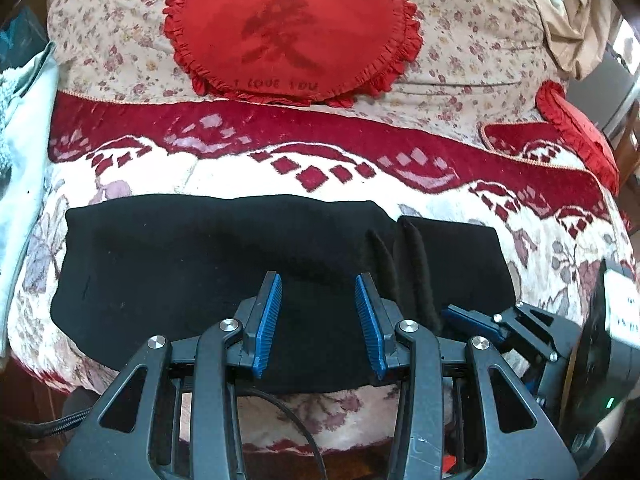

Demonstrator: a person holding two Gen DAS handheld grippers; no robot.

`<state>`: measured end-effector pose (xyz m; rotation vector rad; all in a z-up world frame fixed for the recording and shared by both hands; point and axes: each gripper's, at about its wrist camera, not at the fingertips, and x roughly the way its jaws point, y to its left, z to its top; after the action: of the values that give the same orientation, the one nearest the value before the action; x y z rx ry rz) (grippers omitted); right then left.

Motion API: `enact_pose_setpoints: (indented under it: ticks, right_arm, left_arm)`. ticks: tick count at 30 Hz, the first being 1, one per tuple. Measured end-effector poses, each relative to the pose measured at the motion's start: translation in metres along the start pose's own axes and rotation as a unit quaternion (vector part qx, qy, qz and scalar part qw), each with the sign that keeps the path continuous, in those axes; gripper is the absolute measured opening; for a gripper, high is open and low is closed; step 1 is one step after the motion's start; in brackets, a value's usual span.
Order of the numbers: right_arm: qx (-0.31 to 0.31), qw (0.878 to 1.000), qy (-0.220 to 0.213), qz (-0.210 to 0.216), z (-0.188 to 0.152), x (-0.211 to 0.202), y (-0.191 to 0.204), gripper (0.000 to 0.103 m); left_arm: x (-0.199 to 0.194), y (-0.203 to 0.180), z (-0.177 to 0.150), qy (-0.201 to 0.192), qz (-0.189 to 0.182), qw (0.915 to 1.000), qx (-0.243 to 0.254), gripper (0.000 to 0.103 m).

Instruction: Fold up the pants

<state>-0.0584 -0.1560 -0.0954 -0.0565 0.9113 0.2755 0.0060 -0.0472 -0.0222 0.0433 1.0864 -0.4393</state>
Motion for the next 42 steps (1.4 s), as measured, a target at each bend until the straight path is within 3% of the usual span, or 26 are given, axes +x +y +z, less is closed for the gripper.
enact_pose_setpoints:
  ticks: [1, 3, 6, 9, 11, 14, 16, 21, 25, 28, 33, 34, 35, 42]
  right_arm:
    - [0.011, 1.000, -0.002, 0.015, 0.002, -0.002, -0.004, 0.020]
    - [0.048, 0.997, -0.008, 0.058, 0.006, -0.007, -0.014, 0.007]
    - [0.089, 0.989, -0.033, 0.115, 0.012, -0.019, -0.023, 0.007]
    - [0.088, 0.985, -0.038, 0.142, 0.018, -0.015, -0.012, 0.007]
    - [0.078, 0.982, -0.018, 0.170, 0.019, 0.004, 0.003, 0.006]
    - [0.063, 0.986, 0.025, 0.155, 0.010, 0.030, 0.022, 0.006]
    - [0.070, 0.983, 0.033, 0.169, 0.008, 0.023, 0.019, 0.006]
    - [0.094, 0.990, -0.028, 0.104, 0.006, -0.046, -0.024, 0.008]
    - [0.136, 0.990, -0.032, -0.005, 0.002, -0.055, -0.069, 0.008]
    - [0.146, 0.989, -0.017, -0.025, 0.005, -0.038, -0.083, 0.008]
    - [0.111, 0.992, 0.019, -0.064, 0.016, -0.003, -0.091, 0.008]
    - [0.114, 0.991, 0.016, -0.061, 0.013, -0.004, -0.093, 0.008]
    - [0.115, 0.991, 0.015, -0.061, 0.014, -0.005, -0.094, 0.008]
    - [0.112, 0.993, 0.010, -0.035, 0.011, -0.038, -0.077, 0.008]
  left_arm:
    - [0.000, 0.000, 0.000, 0.000, 0.000, 1.0000, 0.001, 0.038]
    - [-0.003, 0.002, 0.001, -0.003, -0.001, 1.0000, -0.005, 0.038]
    - [-0.008, 0.007, 0.003, -0.010, -0.003, 0.9998, -0.014, 0.038]
    - [-0.013, 0.008, 0.005, -0.017, -0.007, 0.9997, -0.019, 0.038]
    - [-0.015, 0.004, 0.007, -0.021, -0.009, 0.9996, -0.017, 0.038]
    - [-0.013, -0.006, 0.007, -0.016, -0.011, 0.9998, -0.006, 0.038]
    - [-0.012, -0.015, 0.006, -0.018, -0.008, 0.9998, 0.010, 0.038]
    - [-0.009, -0.022, 0.006, -0.020, -0.016, 0.9995, 0.016, 0.038]
    - [0.002, -0.040, 0.005, -0.010, -0.029, 0.9991, 0.029, 0.038]
    - [0.017, -0.053, 0.001, 0.005, -0.022, 0.9988, 0.044, 0.038]
    - [0.049, -0.056, -0.007, 0.037, -0.005, 0.9984, 0.041, 0.041]
    - [0.051, -0.055, -0.008, 0.033, -0.003, 0.9987, 0.039, 0.049]
    - [0.051, -0.055, -0.009, 0.032, -0.004, 0.9988, 0.037, 0.051]
    - [0.050, -0.053, -0.010, 0.032, -0.009, 0.9989, 0.033, 0.051]
